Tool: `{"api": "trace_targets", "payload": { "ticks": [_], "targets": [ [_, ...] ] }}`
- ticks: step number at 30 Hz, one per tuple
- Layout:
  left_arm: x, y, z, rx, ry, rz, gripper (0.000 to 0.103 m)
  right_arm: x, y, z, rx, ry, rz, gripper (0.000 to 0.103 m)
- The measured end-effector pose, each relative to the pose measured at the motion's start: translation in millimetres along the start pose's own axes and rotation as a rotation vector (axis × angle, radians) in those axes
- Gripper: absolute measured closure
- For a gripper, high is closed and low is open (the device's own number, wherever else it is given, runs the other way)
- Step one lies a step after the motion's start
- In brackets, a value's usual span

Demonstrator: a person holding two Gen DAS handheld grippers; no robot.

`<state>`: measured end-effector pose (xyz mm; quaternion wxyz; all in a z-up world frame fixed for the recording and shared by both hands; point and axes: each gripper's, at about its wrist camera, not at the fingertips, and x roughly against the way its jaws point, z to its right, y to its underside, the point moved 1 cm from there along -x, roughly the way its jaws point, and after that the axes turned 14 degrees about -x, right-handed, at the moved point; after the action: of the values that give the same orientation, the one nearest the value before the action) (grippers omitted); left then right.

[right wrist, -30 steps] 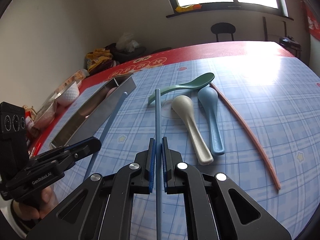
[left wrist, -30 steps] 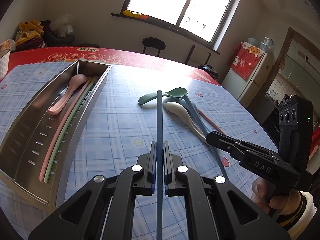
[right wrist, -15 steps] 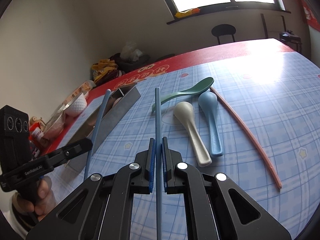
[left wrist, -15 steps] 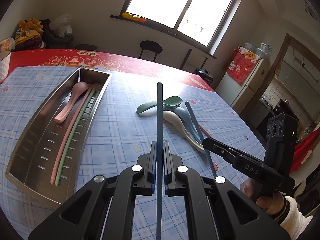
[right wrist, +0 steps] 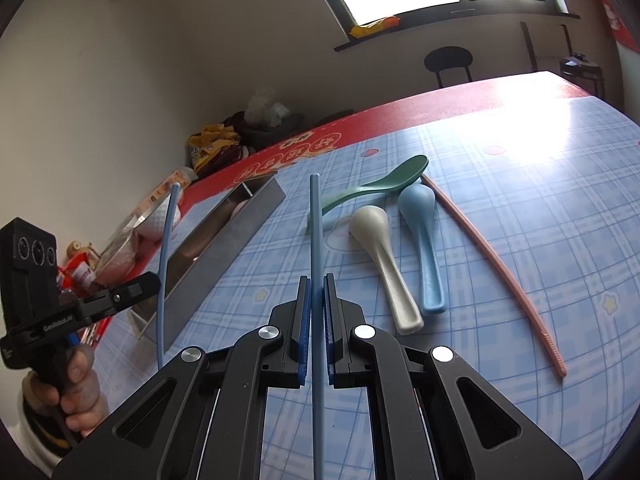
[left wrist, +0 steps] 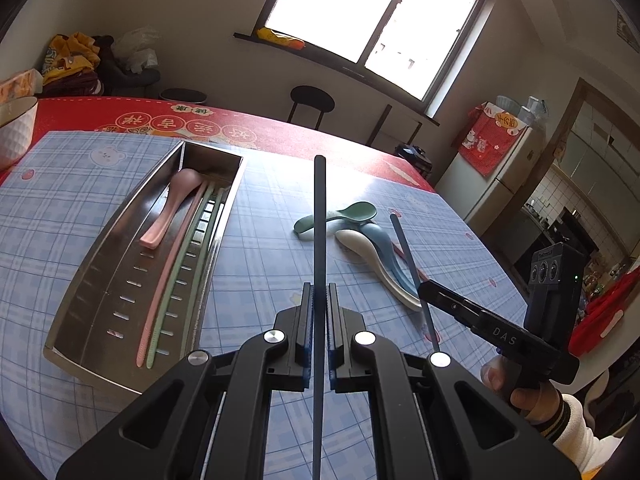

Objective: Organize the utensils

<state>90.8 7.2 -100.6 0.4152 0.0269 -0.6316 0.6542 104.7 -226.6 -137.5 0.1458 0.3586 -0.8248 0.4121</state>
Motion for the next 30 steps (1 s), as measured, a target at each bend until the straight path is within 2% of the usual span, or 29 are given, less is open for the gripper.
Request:
{"api": "trace_targets", "payload": {
  "ticks": [9,17,21,30],
  "targets": [
    [31.6,-14.3,-12.3,0.004,0.009,0.031,0.097,0.5,0.0,0.0,-0.005,-0.007,-0.002,0.097],
    [49.7,-49.2,-36.4,-0.057,-0.063,0.015,0.097,0.5,-0.7,1.2,-0.011,-0.008,0.000,0.097],
    [42.0,-67.7,-47.1,-0.111,-0.118,-0.015,0.097,0.7,-0.9,1.8,-0.014,-0.007,0.003,0.097],
    [7.3,-83.2,-63.7,-0.159,-0.154,-0.077,0.097,0.5,-1.2,2.8,-0.021,-0.002,0.000,0.097]
  ]
}}
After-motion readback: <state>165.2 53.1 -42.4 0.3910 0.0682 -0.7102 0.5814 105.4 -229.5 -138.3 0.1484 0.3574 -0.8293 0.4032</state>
